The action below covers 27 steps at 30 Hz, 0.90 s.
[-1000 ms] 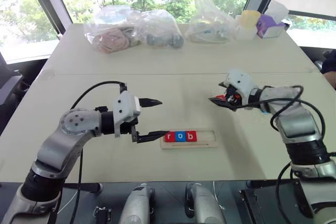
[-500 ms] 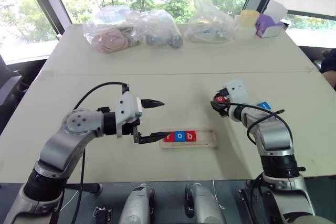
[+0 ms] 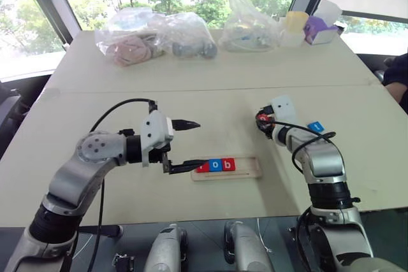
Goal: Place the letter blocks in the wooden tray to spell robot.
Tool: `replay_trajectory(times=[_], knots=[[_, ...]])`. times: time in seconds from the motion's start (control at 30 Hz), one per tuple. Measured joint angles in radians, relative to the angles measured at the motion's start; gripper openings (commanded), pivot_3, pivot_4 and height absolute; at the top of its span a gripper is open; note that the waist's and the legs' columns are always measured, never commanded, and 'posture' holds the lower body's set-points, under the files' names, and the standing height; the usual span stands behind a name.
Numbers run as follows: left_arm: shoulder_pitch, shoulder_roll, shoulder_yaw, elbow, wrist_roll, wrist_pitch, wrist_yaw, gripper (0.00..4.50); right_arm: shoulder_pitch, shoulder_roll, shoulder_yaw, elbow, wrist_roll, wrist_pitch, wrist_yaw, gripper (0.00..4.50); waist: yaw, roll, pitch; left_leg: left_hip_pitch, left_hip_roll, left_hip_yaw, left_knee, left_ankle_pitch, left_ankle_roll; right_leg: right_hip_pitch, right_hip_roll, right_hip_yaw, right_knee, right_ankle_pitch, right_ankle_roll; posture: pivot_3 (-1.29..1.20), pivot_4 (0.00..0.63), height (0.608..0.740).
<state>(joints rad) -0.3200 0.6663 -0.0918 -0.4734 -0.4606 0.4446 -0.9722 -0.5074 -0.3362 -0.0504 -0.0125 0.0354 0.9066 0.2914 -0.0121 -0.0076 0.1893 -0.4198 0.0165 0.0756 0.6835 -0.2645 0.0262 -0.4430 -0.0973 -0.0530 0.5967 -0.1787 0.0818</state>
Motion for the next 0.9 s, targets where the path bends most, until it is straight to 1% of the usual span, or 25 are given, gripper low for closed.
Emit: replay_trajectory(times=[0.1, 0.2, 0.3, 0.37, 0.47, 0.57, 0.7, 0.77, 0.9], knots=[[0.0, -0.001, -0.002, 0.0, 0.0, 0.0, 0.0, 4.5, 0.002, -0.005, 0.001, -0.014, 0.004, 0.016, 0.0, 1.14, 0.0, 0.0, 0.0, 0.0, 0.0, 0.0, 0.0, 0.0, 0.0, 0.0, 0.0, 0.0, 0.0, 0.0, 0.0, 0.0, 0.15, 0.74], [-0.001, -0.002, -0.004, 0.0, 0.0, 0.0, 0.0, 4.5, 0.038, -0.037, -0.001, -0.083, 0.004, 0.058, -0.003, 1.14, 0.003, 0.0, 0.0, -0.001, 0.0, -0.001, 0.0, 0.0, 0.0, -0.001, 0.0, 0.0, -0.001, 0.0, 0.0, 0.0, 0.15, 0.74], [0.001, -0.004, -0.008, 0.001, 0.0, 0.0, 0.0, 4.5, 0.183, -0.078, -0.057, -0.357, 0.017, 0.209, -0.005, 1.14, 0.009, 0.0, 0.0, -0.005, 0.0, -0.002, -0.001, 0.0, 0.0, -0.003, 0.0, 0.0, -0.001, -0.001, 0.002, 0.0, 0.15, 0.74], [0.004, -0.004, -0.01, 0.002, 0.0, -0.001, -0.001, 4.5, 0.272, -0.072, -0.105, -0.534, 0.018, 0.325, -0.023, 1.14, 0.013, 0.0, 0.0, -0.005, 0.0, -0.002, -0.001, 0.0, 0.0, -0.003, 0.0, 0.0, -0.001, -0.001, 0.002, 0.0, 0.15, 0.74], [0.005, -0.008, -0.012, 0.005, 0.0, -0.003, -0.006, 4.5, 0.39, 0.01, -0.159, -0.78, 0.014, 0.515, -0.065, 1.14, 0.013, 0.0, 0.0, -0.004, 0.001, -0.003, -0.001, 0.0, 0.0, -0.004, 0.0, 0.0, 0.0, -0.001, 0.001, 0.0, 0.15, 0.74], [0.005, -0.017, -0.013, 0.012, 0.0, -0.015, -0.011, 4.5, 0.455, 0.047, -0.156, -0.916, 0.012, 0.609, -0.097, 1.14, 0.009, 0.001, 0.0, -0.003, 0.002, -0.003, -0.001, 0.0, -0.002, -0.004, 0.0, 0.0, -0.001, -0.002, 0.003, 0.0, 0.15, 0.74], [0.005, -0.024, -0.02, 0.032, 0.004, -0.025, -0.024, 4.5, 0.5, 0.084, -0.151, -0.95, 0.004, 0.637, -0.137, 1.14, 0.0, 0.001, 0.0, -0.003, 0.002, -0.003, -0.001, -0.002, -0.004, -0.004, -0.001, -0.001, -0.003, -0.002, 0.003, 0.0, 0.15, 0.74], [0.001, -0.028, -0.026, 0.043, 0.008, -0.033, -0.029, 4.5, 0.495, 0.131, -0.155, -0.949, -0.003, 0.65, -0.157, 1.14, -0.002, 0.001, 0.0, -0.005, 0.002, -0.003, -0.001, -0.002, -0.004, -0.006, -0.001, -0.001, -0.002, 0.0, -0.001, 0.0, 0.15, 0.74], [-0.007, -0.029, -0.035, 0.047, 0.008, -0.039, -0.031, 4.5, 0.485, 0.155, -0.155, -0.94, -0.004, 0.666, -0.175, 1.14, -0.001, 0.001, 0.0, -0.007, 0.002, -0.002, -0.002, 0.0, -0.001, -0.008, -0.001, -0.001, -0.001, 0.0, -0.001, 0.0, 0.15, 0.74]])
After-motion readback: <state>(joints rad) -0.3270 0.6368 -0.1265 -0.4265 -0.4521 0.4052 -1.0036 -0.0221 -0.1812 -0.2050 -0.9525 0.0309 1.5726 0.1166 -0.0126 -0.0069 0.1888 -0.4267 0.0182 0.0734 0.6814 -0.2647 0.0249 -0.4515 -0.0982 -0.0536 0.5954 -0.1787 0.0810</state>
